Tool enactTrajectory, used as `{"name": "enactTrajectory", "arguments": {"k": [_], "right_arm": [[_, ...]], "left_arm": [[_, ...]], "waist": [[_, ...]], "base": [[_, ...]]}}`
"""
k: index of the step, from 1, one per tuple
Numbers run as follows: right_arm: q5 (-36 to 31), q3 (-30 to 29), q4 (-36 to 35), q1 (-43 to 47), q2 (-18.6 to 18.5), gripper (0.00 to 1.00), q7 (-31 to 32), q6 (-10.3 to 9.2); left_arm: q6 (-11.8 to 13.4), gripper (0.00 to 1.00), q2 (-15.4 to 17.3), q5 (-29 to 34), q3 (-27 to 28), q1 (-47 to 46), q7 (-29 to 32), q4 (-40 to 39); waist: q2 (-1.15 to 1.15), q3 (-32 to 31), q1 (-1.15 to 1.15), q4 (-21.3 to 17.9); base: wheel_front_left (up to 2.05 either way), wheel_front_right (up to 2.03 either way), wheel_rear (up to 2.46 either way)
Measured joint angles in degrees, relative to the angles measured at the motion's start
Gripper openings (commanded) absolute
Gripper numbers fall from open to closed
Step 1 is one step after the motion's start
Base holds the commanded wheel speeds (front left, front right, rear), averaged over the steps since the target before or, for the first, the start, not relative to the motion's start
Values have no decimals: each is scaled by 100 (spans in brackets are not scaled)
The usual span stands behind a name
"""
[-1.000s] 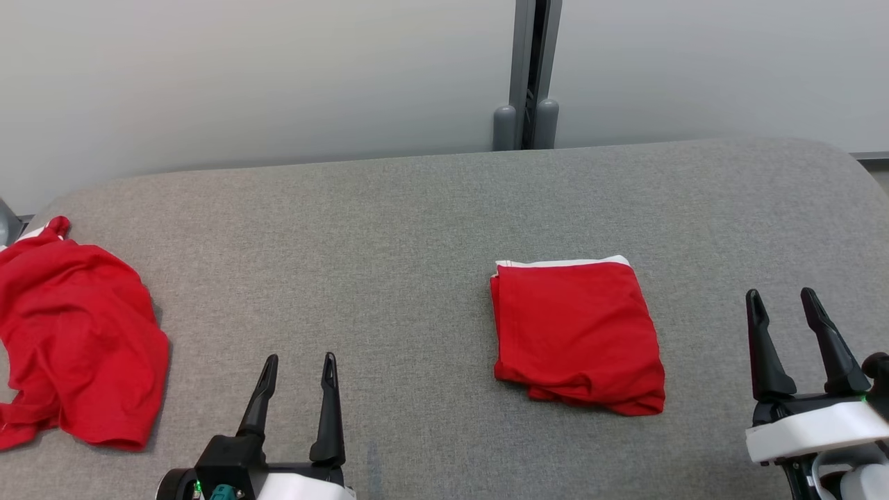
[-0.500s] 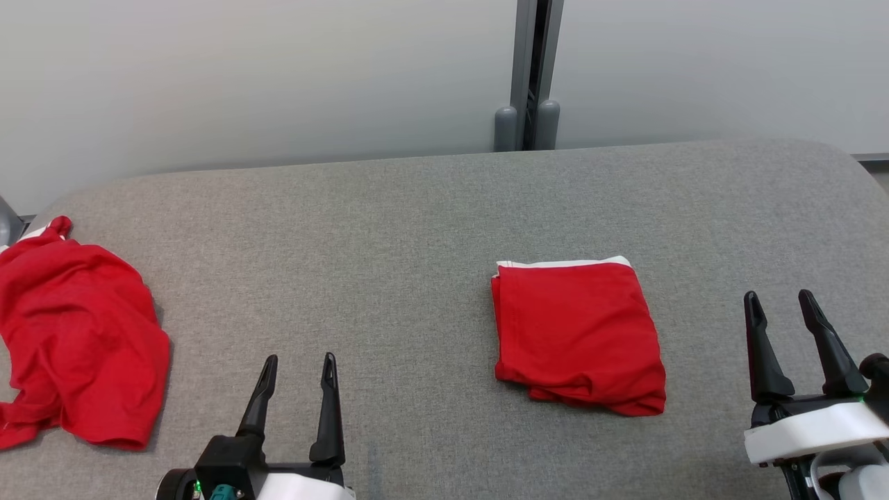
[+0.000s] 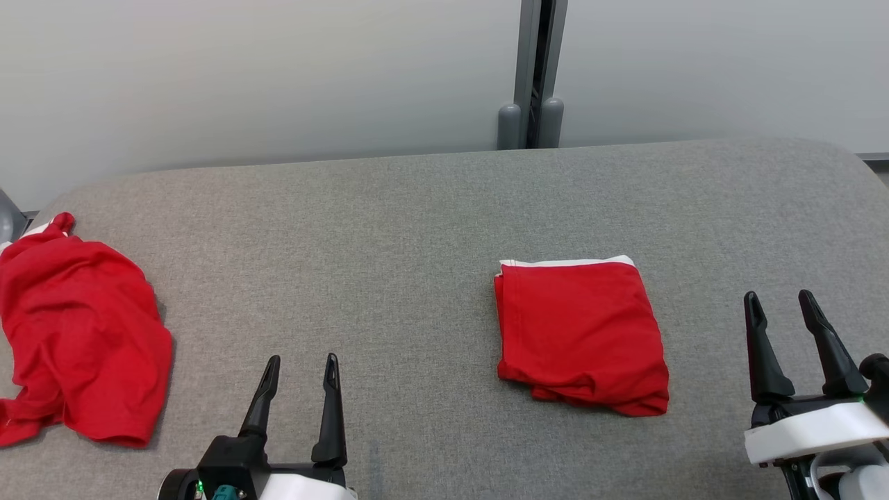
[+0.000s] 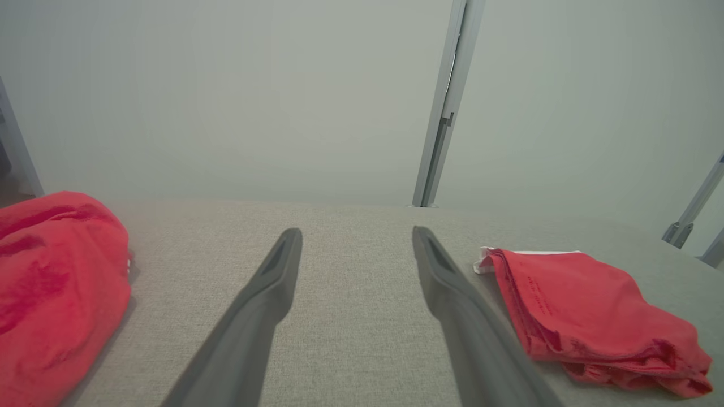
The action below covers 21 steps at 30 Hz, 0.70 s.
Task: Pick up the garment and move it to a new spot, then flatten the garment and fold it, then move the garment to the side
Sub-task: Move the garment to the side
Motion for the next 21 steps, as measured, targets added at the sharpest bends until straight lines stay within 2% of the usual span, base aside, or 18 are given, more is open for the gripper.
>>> {"name": "enactTrajectory", "arguments": {"k": [8, 12, 15, 21], "right_arm": [[3, 13, 23, 1, 7, 100, 0, 0], [138, 141, 256, -9, -27, 100, 1, 0], [454, 357, 675, -155, -130, 100, 10, 0], [1521, 880, 1538, -756, -401, 100, 598, 0]], "left_arm": [[0, 100, 0, 0, -4, 4, 0, 14], [-1, 100, 0, 0, -51, -3, 0, 7], [-2, 100, 0, 5, -102, -65, 0, 9], [-4, 100, 0, 22, -211, -198, 0, 45]], "waist": [[0, -17, 0, 6], [0, 56, 0, 35], [0, 164, 0, 84], [0, 411, 0, 280]], "base": [[0, 0, 0], [0, 0, 0], [0, 0, 0], [0, 0, 0]]}}
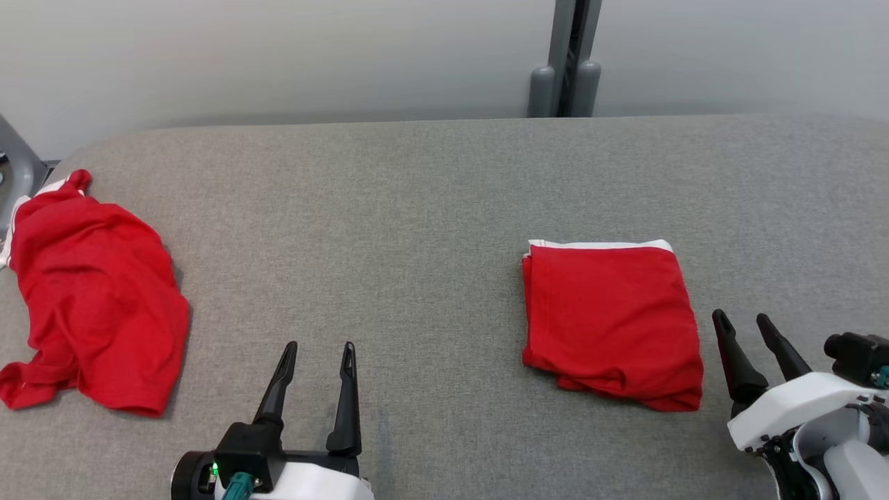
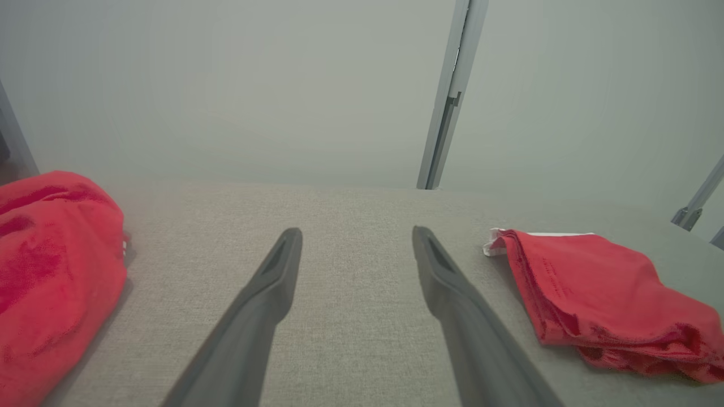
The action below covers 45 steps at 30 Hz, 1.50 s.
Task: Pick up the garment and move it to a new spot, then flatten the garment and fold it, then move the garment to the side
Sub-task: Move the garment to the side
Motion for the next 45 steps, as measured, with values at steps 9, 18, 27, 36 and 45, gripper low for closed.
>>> {"name": "enactTrajectory", "arguments": {"k": [9, 18, 27, 36, 45], "right_arm": [[1406, 565, 658, -520, -385, 100, 869, 0], [2279, 1137, 1036, -867, -536, 100, 1412, 0], [2510, 1831, 1210, -1123, -672, 0, 1356, 0], [2067, 2800, 1246, -1455, -1250, 0, 662, 1], [1746, 3631, 935, -2297, -2376, 0, 398, 1]], "left_arm": [[9, 100, 1, 25, -81, -119, 0, 33], [32, 100, 0, 29, -164, -174, 0, 33], [49, 100, 0, 62, -196, -197, 0, 44], [-24, 100, 1, 208, -343, -293, 0, 46], [-252, 100, -1, 621, -838, -1182, 0, -10]], "waist": [[0, 225, 0, 325], [0, 347, 0, 526], [0, 352, 0, 563], [0, 347, 0, 218], [0, 919, 0, -240]], "base": [[0, 0, 0], [0, 0, 0], [0, 0, 0], [0, 0, 0], [0, 0, 0]]}}
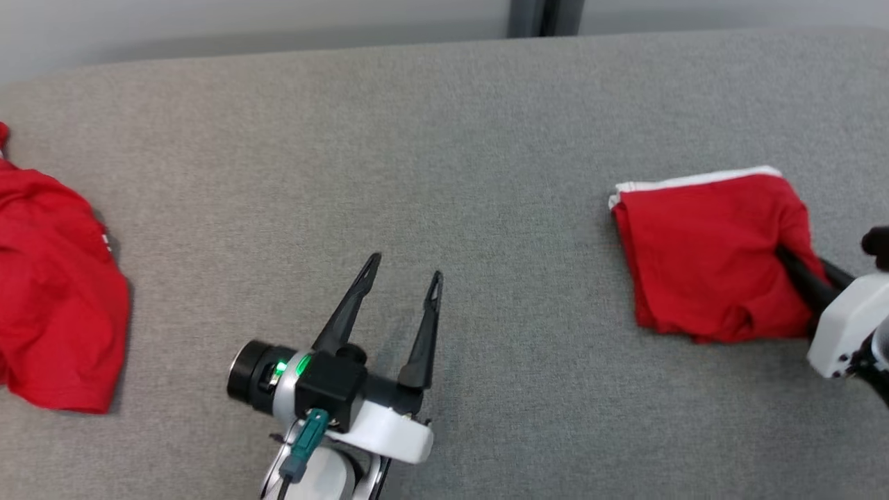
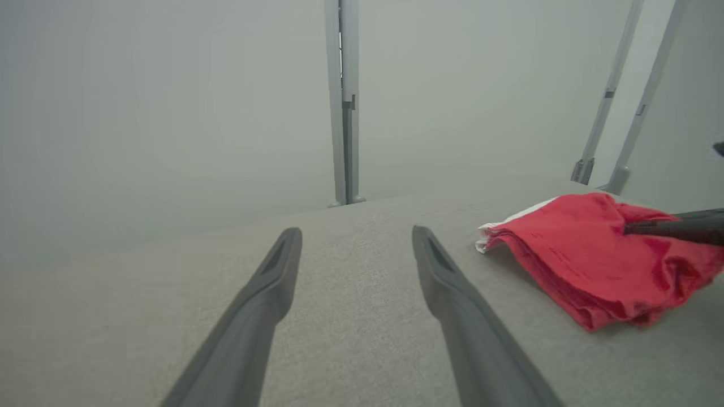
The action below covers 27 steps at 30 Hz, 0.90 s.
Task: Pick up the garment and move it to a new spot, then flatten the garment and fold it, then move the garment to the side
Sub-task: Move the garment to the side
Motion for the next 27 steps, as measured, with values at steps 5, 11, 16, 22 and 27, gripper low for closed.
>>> {"name": "enactTrajectory", "arguments": {"k": [5, 11, 16, 22, 27], "right_arm": [[-40, 309, -80, -584, -610, 0, -203, 0], [18, 579, 74, -1188, -1260, 0, -550, 1], [8, 764, 322, -1596, -1889, 0, -782, 1], [88, 924, 639, -1794, -2288, 0, -911, 1], [108, 915, 995, -2032, -2453, 0, -955, 1]], "left_arm": [[-193, 100, -4, 263, -434, -759, 0, 73], [-274, 100, -5, 320, -866, -1576, 0, 97], [-297, 100, -4, 389, -1102, -2214, 0, 83], [-275, 100, -2, 389, -1156, -2733, 0, 69], [-232, 100, -1, 390, -1116, -2861, 0, 26]], "waist": [[0, 595, 0, -230], [0, 1339, 0, -463], [0, 1896, 0, -587], [0, 2407, 0, -632], [0, 2627, 0, -616]], "base": [[0, 0, 0], [0, 0, 0], [0, 0, 0], [0, 0, 0], [0, 0, 0]]}}
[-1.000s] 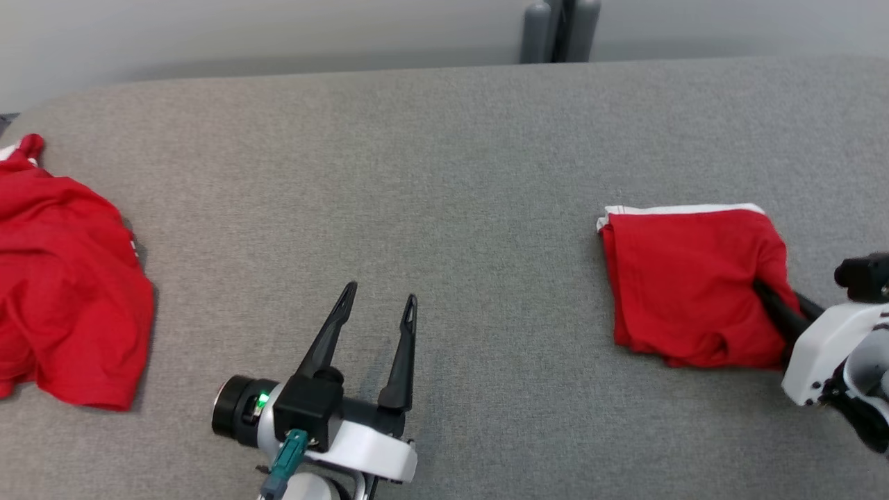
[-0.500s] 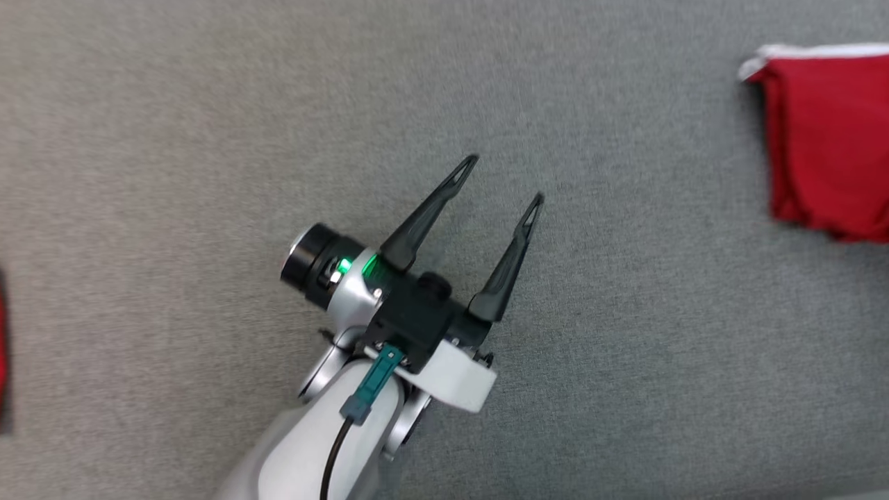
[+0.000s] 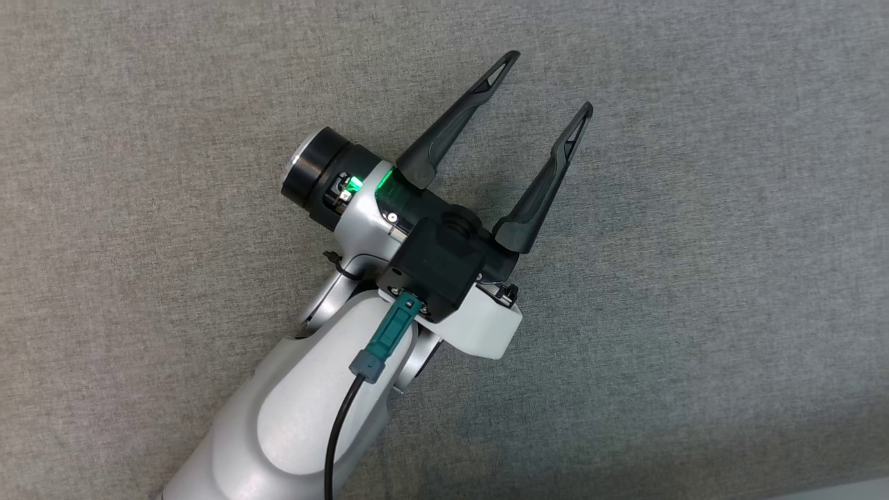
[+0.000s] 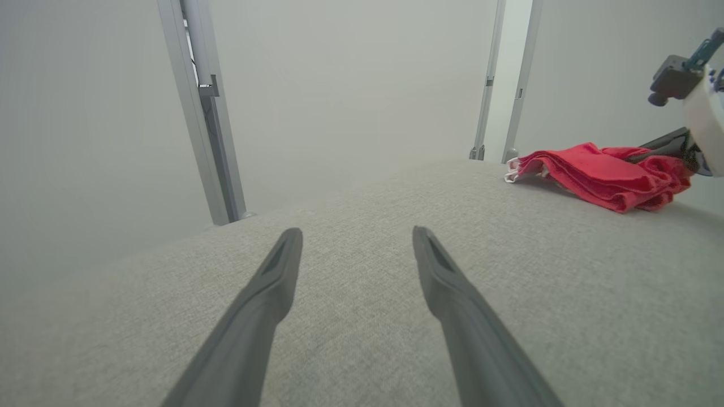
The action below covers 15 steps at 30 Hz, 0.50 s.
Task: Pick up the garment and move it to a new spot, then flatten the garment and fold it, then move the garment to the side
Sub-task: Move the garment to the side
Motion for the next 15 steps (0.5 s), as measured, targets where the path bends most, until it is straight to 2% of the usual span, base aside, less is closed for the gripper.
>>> {"name": "enactTrajectory", "arguments": {"k": [3, 9, 14, 15], "right_arm": [[-81, -23, 174, -165, -18, 0, -11, 0], [-682, -112, 391, -510, -116, 0, -21, 0], [-801, -148, 686, -536, -87, 2, -25, 0], [-820, -144, 775, -544, -76, 47, -25, 0]], "left_arm": [[19, 100, -5, 0, 30, -7, -1, -21], [71, 100, -19, -3, 36, -15, -15, -93], [120, 100, -19, -43, -7, -15, -15, -132], [136, 100, -19, -58, -14, -14, -15, -134]], "waist": [[0, 67, 0, 26], [0, 167, 0, 137], [0, 192, 0, 259], [0, 188, 0, 278]], "base": [[0, 0, 0], [0, 0, 0], [0, 0, 0], [0, 0, 0]]}}
